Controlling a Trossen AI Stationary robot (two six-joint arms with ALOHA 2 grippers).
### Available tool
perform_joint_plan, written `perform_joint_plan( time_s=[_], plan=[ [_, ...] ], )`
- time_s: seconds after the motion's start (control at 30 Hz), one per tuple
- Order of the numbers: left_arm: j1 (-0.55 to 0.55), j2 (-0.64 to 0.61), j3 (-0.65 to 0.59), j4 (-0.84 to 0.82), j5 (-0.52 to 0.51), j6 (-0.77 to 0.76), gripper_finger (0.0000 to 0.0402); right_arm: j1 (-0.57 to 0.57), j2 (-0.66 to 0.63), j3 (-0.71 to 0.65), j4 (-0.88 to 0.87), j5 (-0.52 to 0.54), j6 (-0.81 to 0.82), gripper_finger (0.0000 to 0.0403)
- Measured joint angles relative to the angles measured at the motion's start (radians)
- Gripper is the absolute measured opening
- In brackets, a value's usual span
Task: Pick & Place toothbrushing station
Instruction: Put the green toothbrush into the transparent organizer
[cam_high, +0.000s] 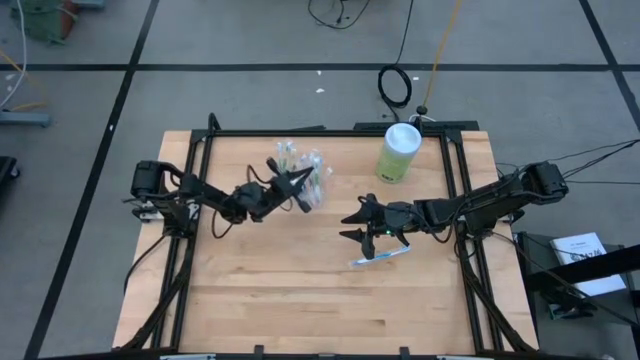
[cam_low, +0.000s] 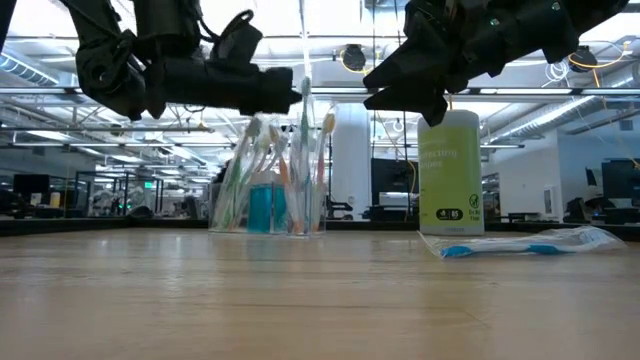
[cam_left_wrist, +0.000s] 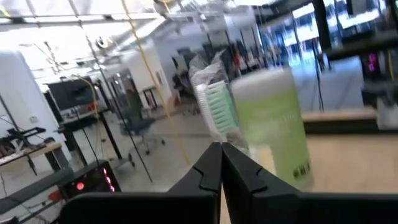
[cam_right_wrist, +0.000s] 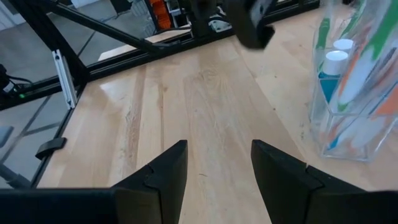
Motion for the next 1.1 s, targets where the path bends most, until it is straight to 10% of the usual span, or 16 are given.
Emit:
perform_joint_plan(
  time_s=[1.1],
  plan=[
    [-0.011, 0.000, 0.000, -0.287, 0.007, -0.163, 0.0035, 0.001, 0.000, 0.000, -0.001, 0.026, -0.083, 0.0169]
  ],
)
